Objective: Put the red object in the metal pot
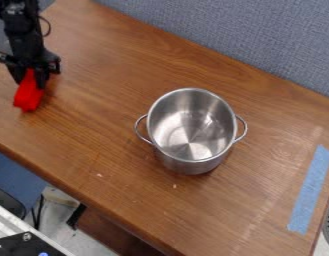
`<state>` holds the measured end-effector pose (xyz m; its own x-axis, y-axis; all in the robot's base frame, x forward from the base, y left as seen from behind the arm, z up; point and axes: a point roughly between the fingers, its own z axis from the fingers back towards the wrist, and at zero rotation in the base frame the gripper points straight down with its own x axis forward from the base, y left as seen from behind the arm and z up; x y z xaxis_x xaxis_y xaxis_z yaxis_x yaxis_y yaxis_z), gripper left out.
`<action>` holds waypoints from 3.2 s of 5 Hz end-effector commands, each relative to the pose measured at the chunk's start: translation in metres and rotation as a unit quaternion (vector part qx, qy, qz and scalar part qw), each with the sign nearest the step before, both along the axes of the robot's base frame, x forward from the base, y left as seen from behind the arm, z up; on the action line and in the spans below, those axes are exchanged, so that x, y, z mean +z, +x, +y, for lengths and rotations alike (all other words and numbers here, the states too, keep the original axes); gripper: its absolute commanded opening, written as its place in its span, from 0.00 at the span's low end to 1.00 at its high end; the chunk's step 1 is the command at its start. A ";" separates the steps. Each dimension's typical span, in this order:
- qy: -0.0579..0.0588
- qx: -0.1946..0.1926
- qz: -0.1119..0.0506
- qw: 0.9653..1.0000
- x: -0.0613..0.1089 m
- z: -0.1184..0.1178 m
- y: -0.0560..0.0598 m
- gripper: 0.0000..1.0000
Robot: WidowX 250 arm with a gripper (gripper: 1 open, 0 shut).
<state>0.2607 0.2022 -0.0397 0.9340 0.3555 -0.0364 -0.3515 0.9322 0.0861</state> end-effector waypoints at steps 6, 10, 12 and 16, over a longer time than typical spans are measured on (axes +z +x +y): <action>-0.002 -0.096 -0.004 0.995 0.008 0.083 0.061 0.00; -0.014 -0.027 -0.021 0.999 -0.014 -0.006 0.010 0.00; -0.001 0.001 -0.032 0.999 0.011 -0.038 0.031 0.00; -0.018 -0.093 -0.015 0.995 0.031 -0.072 0.039 0.00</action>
